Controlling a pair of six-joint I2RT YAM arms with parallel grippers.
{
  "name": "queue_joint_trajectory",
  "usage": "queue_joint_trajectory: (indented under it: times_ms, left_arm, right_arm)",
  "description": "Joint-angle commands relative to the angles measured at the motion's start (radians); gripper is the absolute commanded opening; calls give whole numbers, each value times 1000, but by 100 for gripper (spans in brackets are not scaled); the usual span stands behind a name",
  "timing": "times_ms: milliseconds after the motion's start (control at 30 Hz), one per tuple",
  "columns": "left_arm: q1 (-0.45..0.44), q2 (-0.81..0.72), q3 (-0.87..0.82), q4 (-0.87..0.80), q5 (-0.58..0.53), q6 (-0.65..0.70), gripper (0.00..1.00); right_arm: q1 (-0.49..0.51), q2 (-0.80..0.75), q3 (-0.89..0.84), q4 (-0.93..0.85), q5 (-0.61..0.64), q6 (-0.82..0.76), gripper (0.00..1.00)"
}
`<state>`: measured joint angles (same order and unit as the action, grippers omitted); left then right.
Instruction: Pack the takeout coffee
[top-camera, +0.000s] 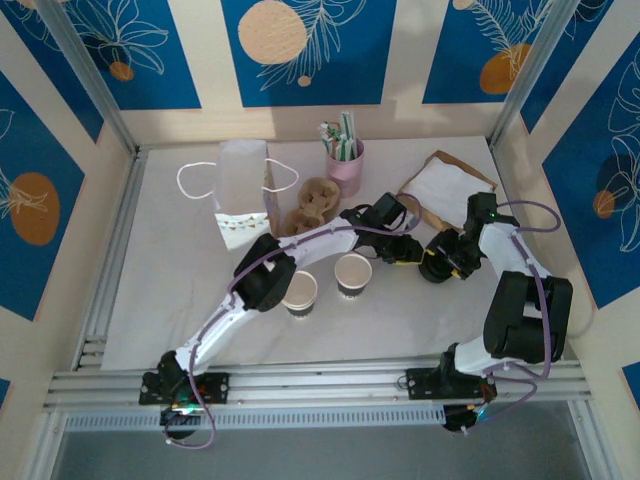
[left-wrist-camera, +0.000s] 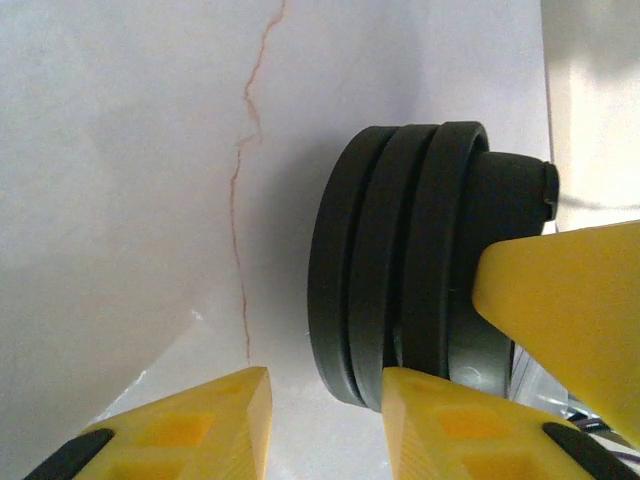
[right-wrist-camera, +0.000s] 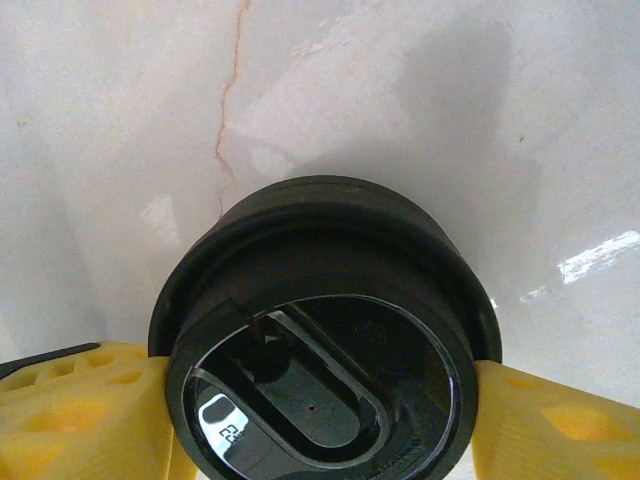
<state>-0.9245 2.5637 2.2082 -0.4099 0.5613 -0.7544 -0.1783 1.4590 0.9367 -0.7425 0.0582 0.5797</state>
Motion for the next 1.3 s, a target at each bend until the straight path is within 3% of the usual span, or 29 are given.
queue_joint_trajectory:
  times_ms: [0, 467, 733, 1000, 1267]
  left_arm:
    - [7, 4, -14, 56, 45, -19, 35]
    - [9, -9, -60, 97, 50, -34, 38]
    - [9, -33, -72, 91, 45, -27, 38]
    - [7, -140, -71, 67, 5, -3, 43]
    - [1, -305, -101, -4, -64, 44, 51]
  right_arm:
    - [-4, 6, 14, -3, -44, -4, 69]
    - [-4, 7, 16, -3, -55, -3, 69]
    - [-7, -41, 16, -37, 2, -3, 69]
    - [-18, -136, 27, -76, 48, -3, 69]
    - [-17, -214, 58, -124, -13, -19, 69]
